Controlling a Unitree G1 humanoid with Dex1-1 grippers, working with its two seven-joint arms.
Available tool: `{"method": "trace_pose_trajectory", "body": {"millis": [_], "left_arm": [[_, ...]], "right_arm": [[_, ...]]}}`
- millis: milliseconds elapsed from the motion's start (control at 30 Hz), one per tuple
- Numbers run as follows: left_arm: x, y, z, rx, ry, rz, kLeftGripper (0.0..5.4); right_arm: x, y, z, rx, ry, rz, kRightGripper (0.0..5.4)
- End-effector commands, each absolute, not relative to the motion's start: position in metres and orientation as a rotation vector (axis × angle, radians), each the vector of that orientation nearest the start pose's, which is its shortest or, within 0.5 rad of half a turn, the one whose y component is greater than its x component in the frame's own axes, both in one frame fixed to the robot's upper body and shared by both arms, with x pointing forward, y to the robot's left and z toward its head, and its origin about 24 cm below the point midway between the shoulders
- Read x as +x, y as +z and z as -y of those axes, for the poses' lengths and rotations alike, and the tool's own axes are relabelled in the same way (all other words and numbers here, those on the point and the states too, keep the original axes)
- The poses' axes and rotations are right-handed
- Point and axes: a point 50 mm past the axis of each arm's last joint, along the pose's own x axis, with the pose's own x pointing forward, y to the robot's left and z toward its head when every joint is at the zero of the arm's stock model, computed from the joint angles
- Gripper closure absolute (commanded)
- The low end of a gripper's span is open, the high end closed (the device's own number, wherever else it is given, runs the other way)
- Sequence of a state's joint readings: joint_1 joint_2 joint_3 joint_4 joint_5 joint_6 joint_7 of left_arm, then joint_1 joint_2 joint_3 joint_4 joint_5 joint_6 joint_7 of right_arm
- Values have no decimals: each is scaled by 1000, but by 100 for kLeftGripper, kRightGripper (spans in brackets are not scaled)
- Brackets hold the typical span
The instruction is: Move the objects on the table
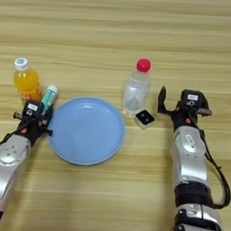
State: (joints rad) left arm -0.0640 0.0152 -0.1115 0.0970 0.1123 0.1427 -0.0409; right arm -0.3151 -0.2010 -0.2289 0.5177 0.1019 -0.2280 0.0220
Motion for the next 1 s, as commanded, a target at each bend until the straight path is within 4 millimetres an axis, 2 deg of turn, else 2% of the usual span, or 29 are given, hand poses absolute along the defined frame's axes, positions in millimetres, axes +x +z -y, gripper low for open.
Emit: {"method": "trace_pose_trajectory", "body": {"millis": [33,567,600,1000], "left_arm": [[264,22,-120,152,-154,-162,377],[264,21,-119,160,-162,-165,377],[264,21,-119,161,-162,-165,341],[264,21,-119,162,-159,-164,230]], "right_arm": [[309,49,236,-44,-188,68,0],[309,49,235,-47,-183,67,0],[309,49,235,-47,-183,67,0],[309,49,235,-48,-185,67,0]]}}
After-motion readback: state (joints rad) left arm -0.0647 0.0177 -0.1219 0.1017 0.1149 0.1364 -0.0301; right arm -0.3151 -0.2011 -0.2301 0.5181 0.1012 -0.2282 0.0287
